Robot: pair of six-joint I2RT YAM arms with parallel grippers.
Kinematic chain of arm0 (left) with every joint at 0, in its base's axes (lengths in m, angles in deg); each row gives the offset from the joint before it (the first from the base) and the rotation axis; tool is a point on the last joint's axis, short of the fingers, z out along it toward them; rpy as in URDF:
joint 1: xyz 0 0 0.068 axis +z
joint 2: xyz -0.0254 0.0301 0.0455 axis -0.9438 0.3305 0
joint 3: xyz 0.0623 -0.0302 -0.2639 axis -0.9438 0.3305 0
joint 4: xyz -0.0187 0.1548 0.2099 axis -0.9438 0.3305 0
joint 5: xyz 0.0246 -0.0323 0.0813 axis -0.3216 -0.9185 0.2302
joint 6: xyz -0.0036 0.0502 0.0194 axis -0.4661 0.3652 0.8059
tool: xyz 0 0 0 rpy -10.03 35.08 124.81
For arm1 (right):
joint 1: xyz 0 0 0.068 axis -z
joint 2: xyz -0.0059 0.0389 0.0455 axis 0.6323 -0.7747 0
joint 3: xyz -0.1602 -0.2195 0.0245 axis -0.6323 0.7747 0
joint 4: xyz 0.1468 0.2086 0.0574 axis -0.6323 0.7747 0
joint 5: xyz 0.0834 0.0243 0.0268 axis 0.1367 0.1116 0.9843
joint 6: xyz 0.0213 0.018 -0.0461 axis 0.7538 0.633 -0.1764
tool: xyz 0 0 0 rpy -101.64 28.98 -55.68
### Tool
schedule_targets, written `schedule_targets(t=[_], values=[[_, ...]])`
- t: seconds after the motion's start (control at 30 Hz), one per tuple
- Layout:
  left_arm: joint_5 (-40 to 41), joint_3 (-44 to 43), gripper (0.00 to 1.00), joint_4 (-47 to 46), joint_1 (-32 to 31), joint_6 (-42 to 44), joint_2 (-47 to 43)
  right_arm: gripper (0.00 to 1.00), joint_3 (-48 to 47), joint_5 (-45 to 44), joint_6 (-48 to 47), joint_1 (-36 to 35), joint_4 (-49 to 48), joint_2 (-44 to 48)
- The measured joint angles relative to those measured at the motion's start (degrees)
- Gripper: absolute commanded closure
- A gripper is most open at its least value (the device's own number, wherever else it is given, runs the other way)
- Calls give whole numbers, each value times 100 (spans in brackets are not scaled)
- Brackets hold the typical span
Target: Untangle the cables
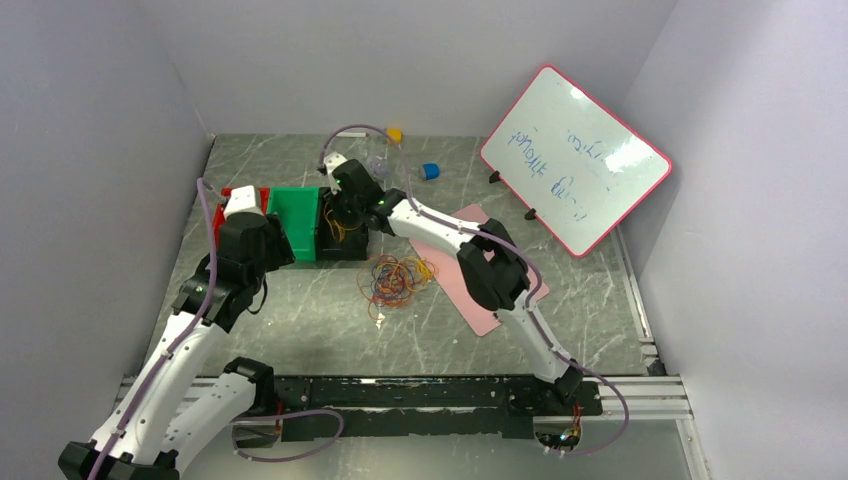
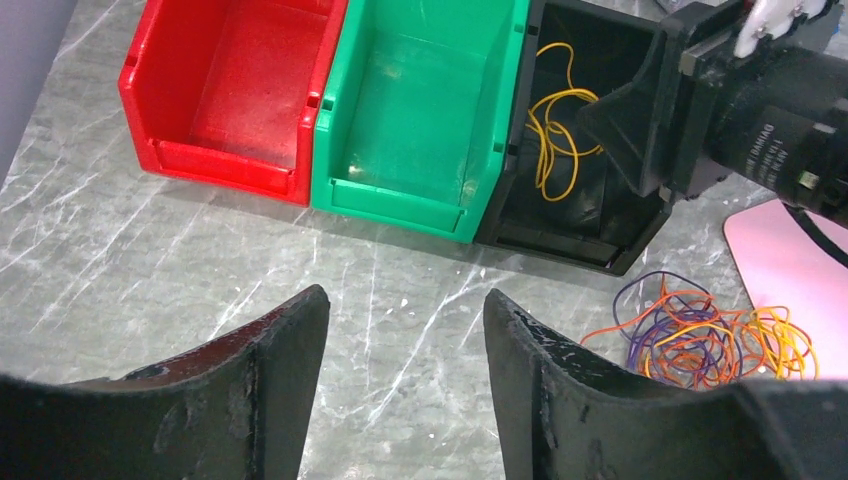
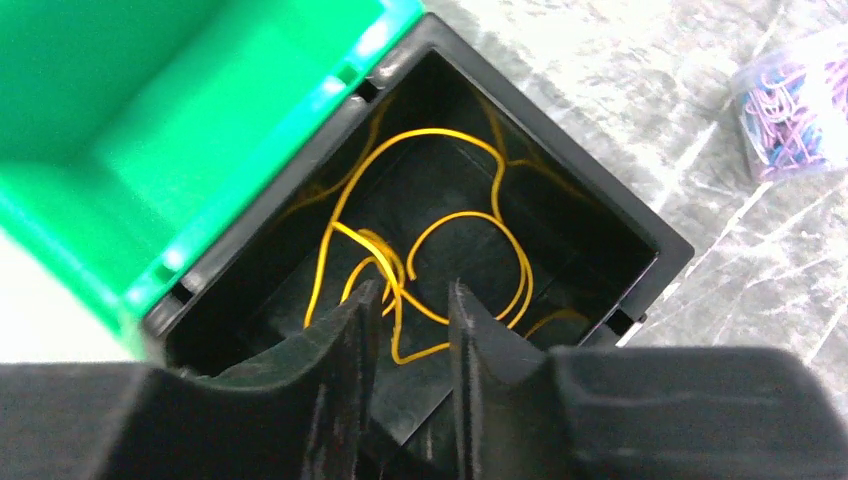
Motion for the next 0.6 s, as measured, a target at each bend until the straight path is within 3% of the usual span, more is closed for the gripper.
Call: schedule_targets(t=[0.2,0.5,0.6], values=[[-227,37,32,-142,0,98,0,45,887,352,68,13,-203,1025],[-1353,90,39,-660,-37,385,293,44,3637,522,1008,739,-1097,3899],[-1589,39,40,-1021,-581,334,748,45,4778,544,1572,1244,-1241,4717]])
